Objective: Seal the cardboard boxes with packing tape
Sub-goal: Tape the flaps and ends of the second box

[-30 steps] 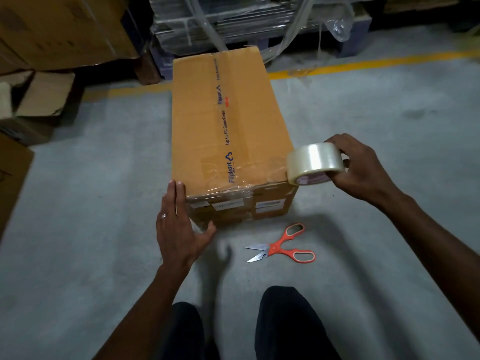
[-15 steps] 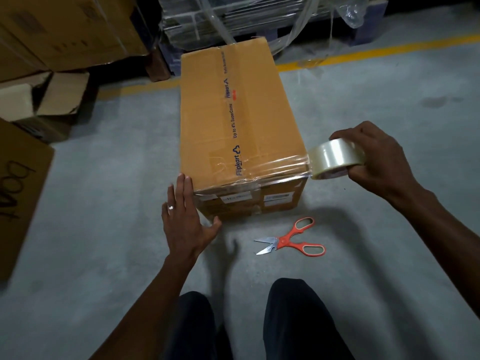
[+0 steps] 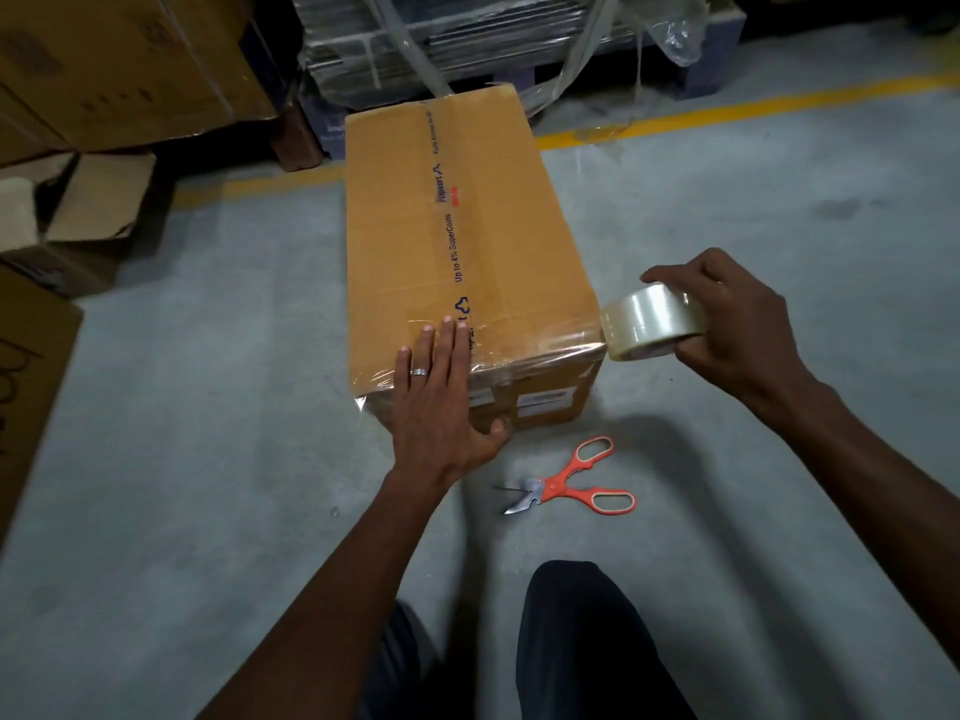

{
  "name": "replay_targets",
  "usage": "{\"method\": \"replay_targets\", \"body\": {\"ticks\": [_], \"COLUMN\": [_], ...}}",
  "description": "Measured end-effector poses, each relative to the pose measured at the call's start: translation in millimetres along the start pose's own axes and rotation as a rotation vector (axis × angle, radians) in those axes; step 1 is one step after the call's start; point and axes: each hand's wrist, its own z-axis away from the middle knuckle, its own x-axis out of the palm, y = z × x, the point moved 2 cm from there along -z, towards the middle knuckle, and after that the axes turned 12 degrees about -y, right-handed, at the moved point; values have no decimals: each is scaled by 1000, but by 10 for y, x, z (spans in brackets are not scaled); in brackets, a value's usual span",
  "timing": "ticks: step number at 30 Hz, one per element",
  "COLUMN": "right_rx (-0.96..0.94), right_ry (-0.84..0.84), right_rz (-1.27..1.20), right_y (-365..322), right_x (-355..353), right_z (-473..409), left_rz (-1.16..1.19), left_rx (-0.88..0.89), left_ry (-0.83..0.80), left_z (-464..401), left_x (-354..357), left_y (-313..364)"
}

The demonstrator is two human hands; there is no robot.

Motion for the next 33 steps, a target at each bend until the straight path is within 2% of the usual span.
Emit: {"method": "replay_targets", "body": {"ticks": [17,22,24,26,29,33], "right_rx": [116,160,175,201,233,24], "right_ry": [-132,-74,-63,-85,-103,-17], "right_rz": [87,66,54,45,20,84], "right_y": [194,248,215,177,198,37], "right_x": [257,467,558,645,662,568], "right_z": [-36,-6,30,68,64,106], "left_rz": [0,13,-38,-103,-99,-27], "left_rx": [33,13,90,249,383,417], "left_ry": [25,19,-4,-4,-4,51], "left_z": [6,-9,-39,-101,-231,-257], "left_x": [64,48,24,25,20,0], "left_y": [-154,-38,148,404,719,746]}}
